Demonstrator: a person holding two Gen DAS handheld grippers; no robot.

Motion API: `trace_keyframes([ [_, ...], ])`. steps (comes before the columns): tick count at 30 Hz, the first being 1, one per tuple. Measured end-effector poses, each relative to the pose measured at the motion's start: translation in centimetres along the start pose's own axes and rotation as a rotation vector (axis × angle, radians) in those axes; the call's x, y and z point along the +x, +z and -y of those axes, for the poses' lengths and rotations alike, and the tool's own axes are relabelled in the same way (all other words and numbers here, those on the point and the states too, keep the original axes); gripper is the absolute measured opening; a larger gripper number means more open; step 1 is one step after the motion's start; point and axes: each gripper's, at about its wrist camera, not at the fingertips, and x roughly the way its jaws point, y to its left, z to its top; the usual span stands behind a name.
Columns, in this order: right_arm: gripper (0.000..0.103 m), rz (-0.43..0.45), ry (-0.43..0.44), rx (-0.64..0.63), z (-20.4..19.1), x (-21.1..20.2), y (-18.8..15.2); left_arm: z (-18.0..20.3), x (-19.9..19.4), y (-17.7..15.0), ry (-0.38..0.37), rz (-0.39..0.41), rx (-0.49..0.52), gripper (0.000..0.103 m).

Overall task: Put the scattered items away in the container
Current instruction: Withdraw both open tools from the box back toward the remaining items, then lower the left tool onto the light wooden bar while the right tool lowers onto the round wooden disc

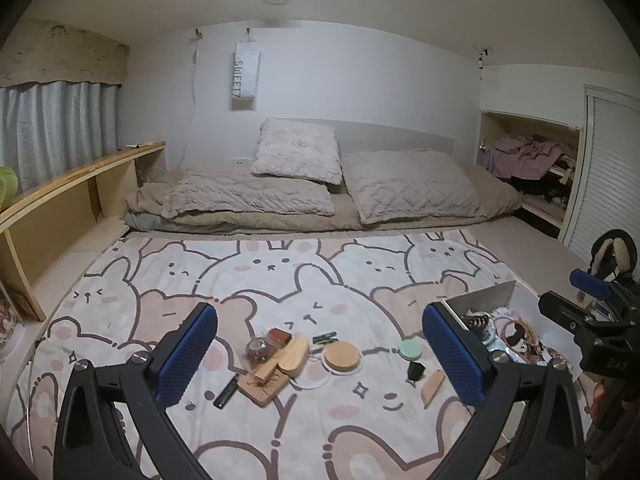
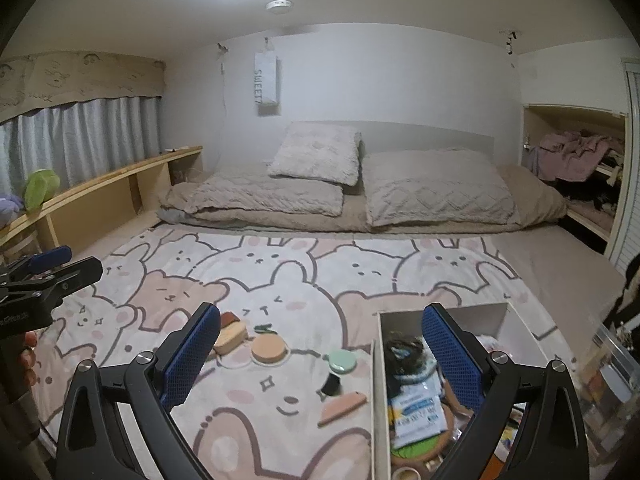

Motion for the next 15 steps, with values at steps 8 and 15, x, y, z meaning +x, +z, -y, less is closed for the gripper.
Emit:
trace_keyframes([
  [8,0.103,-0.001,0.030,-0.001,-1.1,2.4,0.2,-2.8,1.5,0.1,0.030,0.004,-0.032,0.103],
  [15,0.103,-0.042,0.051,0.002,-1.8,5.1,-0.9,-5.3,3.6,-1.5,0.058,-0.026,-0.059,0.103],
])
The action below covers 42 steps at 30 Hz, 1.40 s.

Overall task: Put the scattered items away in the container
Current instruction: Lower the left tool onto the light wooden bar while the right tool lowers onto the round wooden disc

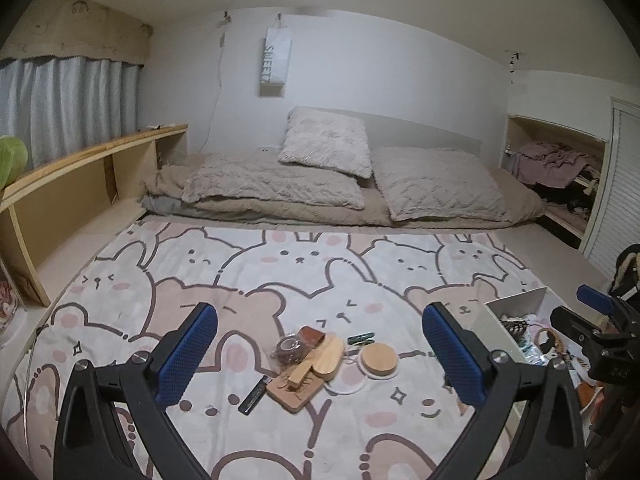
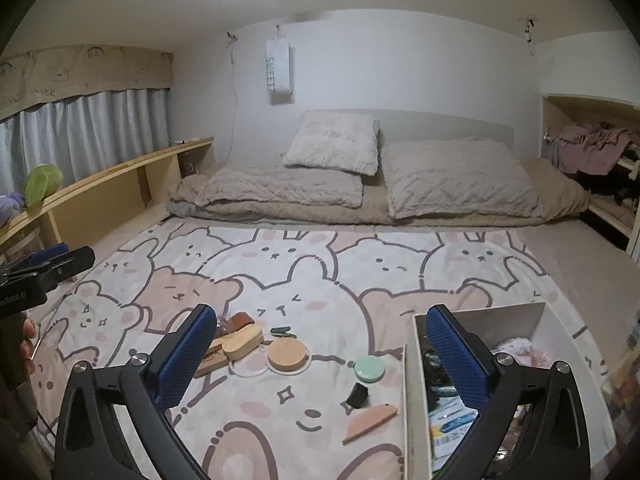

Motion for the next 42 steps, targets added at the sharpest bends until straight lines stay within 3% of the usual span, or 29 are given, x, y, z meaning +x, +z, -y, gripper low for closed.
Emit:
trace_keyframes([
  [15,0.103,-0.016,0.018,-0.002,-1.2,5.4,-2.8,-2.3,5.9,-4.3,0.059,-0.079,-0.002,0.103],
  [25,0.103,-0.100,0.026,0.008,-1.9,9.8,-5.2,-3.2,9.4,-7.5,0.071,-0.130,-0.016,0.103],
  [36,0.103,-0.202,-0.009,0.001,-2.2,14.4,-6.9,-2.6,11.9,-9.2,0.003,-0.143,-0.004,0.101],
  [42,0.103,-0.240,0.006,-0.032,-3.1,17.0,-8.2,-2.6,13.9,-10.1,-0.054,-0.173,-0.019,0.085],
])
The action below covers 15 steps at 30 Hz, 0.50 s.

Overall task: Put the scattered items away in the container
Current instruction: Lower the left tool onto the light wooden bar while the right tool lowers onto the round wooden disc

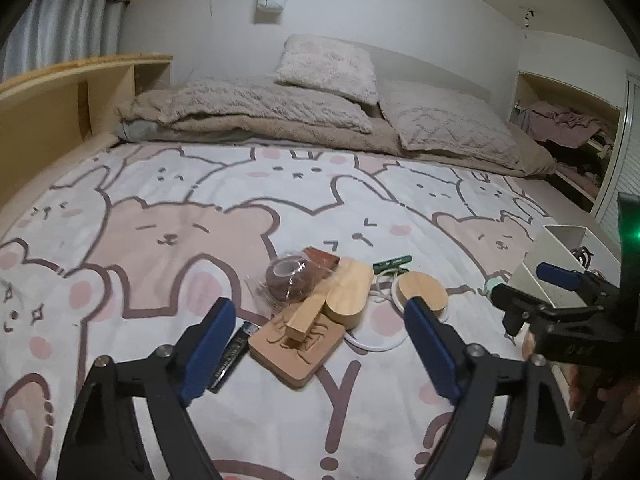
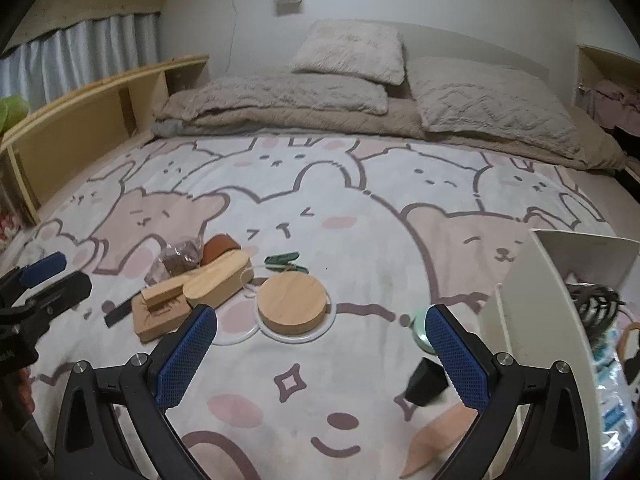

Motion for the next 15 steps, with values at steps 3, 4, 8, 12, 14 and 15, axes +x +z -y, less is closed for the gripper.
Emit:
trace_keyframes([
  [3,0.103,-0.013,0.014,-0.006,-0.4,1.3,-0.3,-0.4,1.3,-0.2,-0.023,-0.026,-0.021,0.075],
  [4,0.103,-0.020,0.025,-0.005,-0.4,1.7,-0.4,-0.6,1.9,-0.3,-0.031,-0.038,-0.031,0.074],
  [8,0.103,-0.031,0.034,0.000,-0.5,3.3,-0.5,-1.2,3.7,-0.9,-0.046,-0.074,-0.051,0.060],
  [12,0.102,-0.042,0.043,0.007,-0.6,4.8,-0.2,-1.6,5.0,-1.5,-0.044,-0.105,-0.061,0.048],
  [14,0.099,-0.057,0.043,0.002,-0.8,5.7,0.0,-1.8,5.5,-1.7,-0.048,-0.120,-0.069,0.046],
  [15,0.098,-0.068,0.043,0.000,-0.9,6.1,0.0,-1.9,5.7,-1.8,-0.051,-0.123,-0.072,0.046],
])
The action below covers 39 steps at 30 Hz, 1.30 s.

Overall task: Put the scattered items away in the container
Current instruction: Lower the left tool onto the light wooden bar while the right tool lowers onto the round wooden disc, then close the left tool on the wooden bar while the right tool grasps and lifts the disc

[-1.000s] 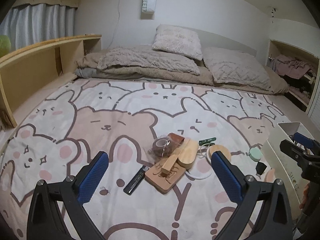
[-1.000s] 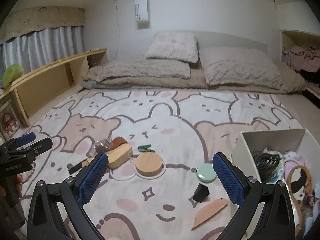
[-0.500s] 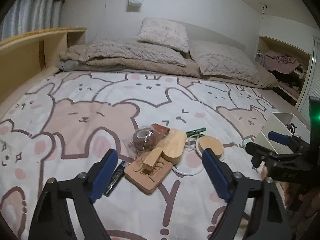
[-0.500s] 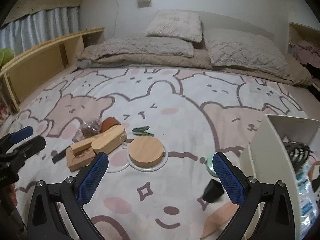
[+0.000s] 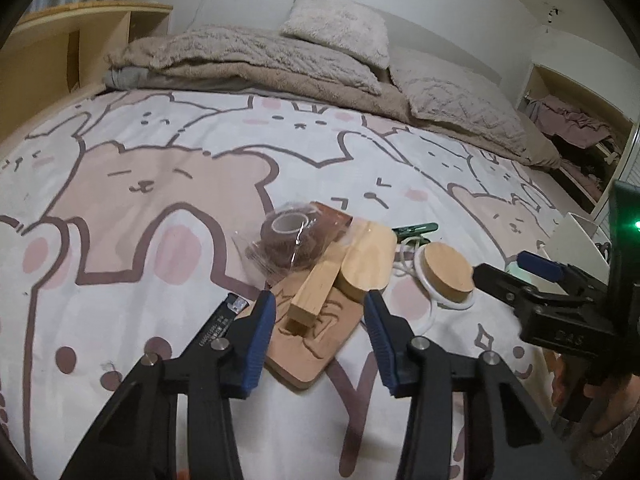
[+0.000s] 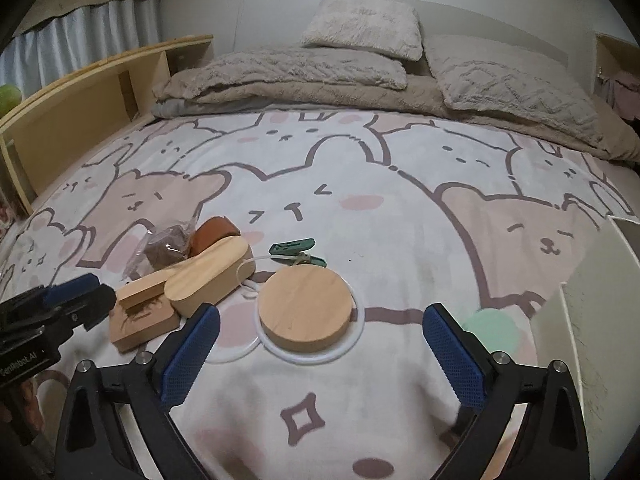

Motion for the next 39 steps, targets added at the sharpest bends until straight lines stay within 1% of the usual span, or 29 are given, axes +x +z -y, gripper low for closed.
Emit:
trace_keyframes([
  [5,0.098,-0.049,-0.008,-0.013,-0.3,2.1,0.1,-0.2,0.5,0.0,-0.015,-0.010,-0.005,0.046],
  [9,0.098,-0.068,-0.006,-0.015,-0.5,3.1,0.0,-0.2,0.7,0.1,-0.019,-0.010,-0.007,0.046],
  [11,0.090,-0.078,-0.005,-0.018,-0.6,3.4,0.0,-0.2,0.8,0.2,-0.015,-0.014,0.000,0.046],
  [12,0.081,-0.088,-0.005,-0.017,-0.5,3.7,0.0,-0.1,1.0,0.3,-0.012,-0.017,0.002,0.046],
  [13,0.077,-0.099,-0.005,-0.015,-0.5,3.9,-0.1,-0.1,1.2,0.3,-0.012,-0.021,0.004,0.046],
  [15,0.075,-0.110,0.003,-0.013,-0.5,4.1,-0.1,0.1,1.5,0.4,-0.015,-0.027,0.013,0.045],
  [16,0.074,-0.111,0.004,-0.018,-0.6,4.2,-0.1,0.3,1.7,0.4,-0.015,-0.032,0.020,0.041],
  [18,0.072,-0.115,0.004,-0.031,-0.7,4.3,-0.1,0.5,1.9,0.4,-0.004,-0.037,0.032,0.038],
  [19,0.068,-0.116,0.010,-0.035,-0.8,4.3,-0.1,0.5,1.9,0.3,-0.002,-0.038,0.035,0.033],
  [20,0.068,-0.116,0.011,-0.039,-0.9,4.3,-0.1,0.4,1.8,0.4,0.000,-0.036,0.032,0.028],
  [25,0.068,-0.098,0.009,-0.032,-0.8,3.6,-0.1,0.0,1.3,0.7,0.002,-0.025,0.015,0.013],
  [28,0.068,-0.076,0.009,-0.035,-0.6,2.3,0.1,0.1,1.0,0.7,0.011,-0.032,0.013,0.012],
  [30,0.068,-0.062,0.014,-0.033,-0.4,1.1,0.3,0.2,0.9,0.7,0.010,-0.035,0.010,0.007],
  [34,0.068,-0.054,0.041,-0.021,0.0,-1.2,-0.2,0.7,1.0,0.4,0.019,-0.042,0.025,0.006],
  [37,0.068,-0.065,0.060,-0.025,-0.1,-2.9,-1.4,0.9,1.0,0.3,0.018,-0.044,0.025,0.006],
  [39,0.068,-0.081,0.074,-0.024,-0.3,-3.7,-2.3,1.0,1.2,0.3,0.020,-0.050,0.028,0.008],
])
